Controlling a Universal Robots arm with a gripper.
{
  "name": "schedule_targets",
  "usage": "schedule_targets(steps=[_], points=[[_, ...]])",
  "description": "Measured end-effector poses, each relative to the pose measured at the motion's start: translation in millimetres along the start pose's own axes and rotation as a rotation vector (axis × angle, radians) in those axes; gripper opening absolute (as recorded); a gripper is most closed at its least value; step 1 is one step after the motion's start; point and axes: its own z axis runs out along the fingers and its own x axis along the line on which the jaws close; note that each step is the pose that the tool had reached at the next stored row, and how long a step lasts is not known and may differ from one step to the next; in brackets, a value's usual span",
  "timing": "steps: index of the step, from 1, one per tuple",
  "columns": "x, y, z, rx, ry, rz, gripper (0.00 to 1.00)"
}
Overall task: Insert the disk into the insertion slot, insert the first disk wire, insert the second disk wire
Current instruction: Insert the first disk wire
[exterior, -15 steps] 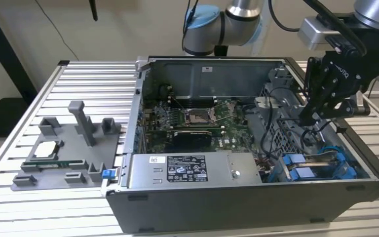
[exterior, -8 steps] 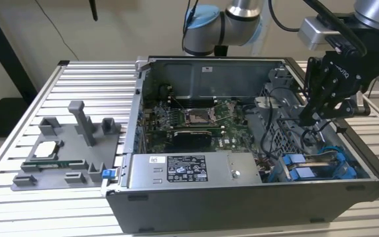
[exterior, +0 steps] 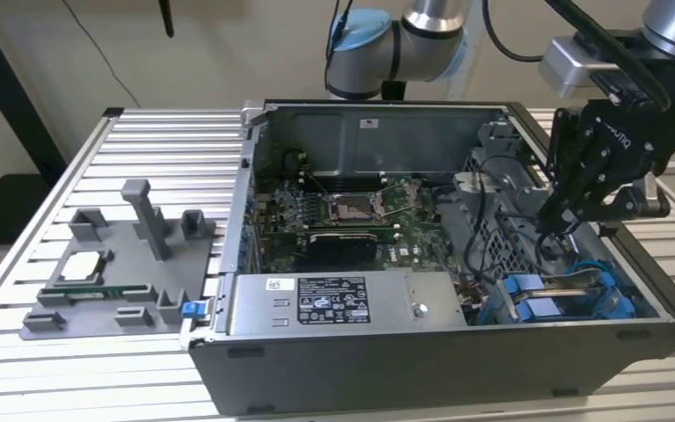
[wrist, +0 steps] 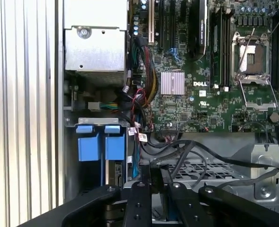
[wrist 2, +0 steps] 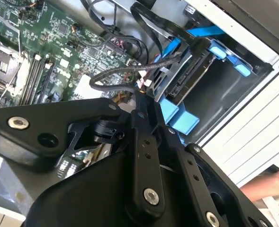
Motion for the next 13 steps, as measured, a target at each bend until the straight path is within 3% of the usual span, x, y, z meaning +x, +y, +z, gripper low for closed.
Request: schedule_targets(steps=[7, 13], points=[[16.5, -1.9, -0.2, -0.0154, 0.0005, 0.001, 0.0], [16.8, -2.1, -0.1, -0.0155, 0.0003, 0.002, 0.0]])
